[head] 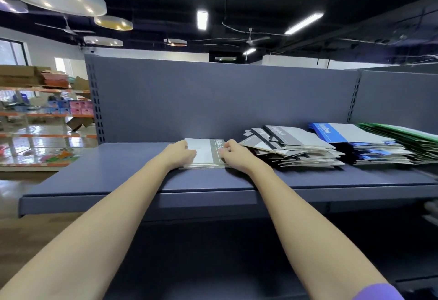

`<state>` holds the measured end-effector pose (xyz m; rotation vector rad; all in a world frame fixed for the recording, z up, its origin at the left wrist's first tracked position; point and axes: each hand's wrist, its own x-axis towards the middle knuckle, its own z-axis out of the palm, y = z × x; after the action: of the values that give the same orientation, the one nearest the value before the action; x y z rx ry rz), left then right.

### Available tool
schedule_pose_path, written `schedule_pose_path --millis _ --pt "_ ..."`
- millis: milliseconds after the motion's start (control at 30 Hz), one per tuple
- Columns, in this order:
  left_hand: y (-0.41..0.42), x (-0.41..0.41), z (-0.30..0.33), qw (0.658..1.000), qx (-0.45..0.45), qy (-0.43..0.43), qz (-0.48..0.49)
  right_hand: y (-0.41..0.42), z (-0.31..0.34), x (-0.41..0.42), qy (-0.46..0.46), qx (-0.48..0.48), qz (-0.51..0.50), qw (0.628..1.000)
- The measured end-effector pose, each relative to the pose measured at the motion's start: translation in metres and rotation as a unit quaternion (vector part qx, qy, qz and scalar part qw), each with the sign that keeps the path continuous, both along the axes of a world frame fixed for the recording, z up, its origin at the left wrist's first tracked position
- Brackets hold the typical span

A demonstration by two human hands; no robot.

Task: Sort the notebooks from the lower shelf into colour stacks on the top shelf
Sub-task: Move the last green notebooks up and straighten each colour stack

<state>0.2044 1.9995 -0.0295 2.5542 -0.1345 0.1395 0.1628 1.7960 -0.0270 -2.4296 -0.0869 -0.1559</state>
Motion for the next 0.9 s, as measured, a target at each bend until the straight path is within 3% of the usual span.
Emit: schedule_pose_path --millis 100,233,333,500,667,800,900 --pt "0.001 -0.001 0.001 1.0 -0.006 0.003 -0.003 -0.003 -0.002 0.003 -0.002 0.014 0.005 1.0" --pt "0.001 -0.001 0.0 1.0 0.002 0.004 -0.021 -0.005 -0.005 0.008 0.001 -0.037 0.003 0.999" --pt "0.0 0.002 -0.003 0.998 0.049 -0.028 -0.029 -0.002 -0.004 0.007 -0.013 -0.059 0.001 0.998" --pt "-0.003 -0.001 -0.003 0.996 0.029 -0.056 -0.061 0.001 -0.004 0.0 -0.036 -0.073 -0.004 0.997" --pt "-0.003 -0.015 0.003 0.992 0.081 -0.095 -0.032 0.013 0.005 -0.029 -0.185 -0.073 -0.035 0.979" --pt "-0.012 -0.023 0.009 0.959 0.109 -0.258 -0.038 0.0 0.01 -0.054 -0.291 -0.033 -0.07 0.954" --pt "-0.032 -0.029 0.023 0.944 0.092 -0.3 -0.103 -0.032 0.009 -0.064 -0.356 -0.025 -0.127 0.926"
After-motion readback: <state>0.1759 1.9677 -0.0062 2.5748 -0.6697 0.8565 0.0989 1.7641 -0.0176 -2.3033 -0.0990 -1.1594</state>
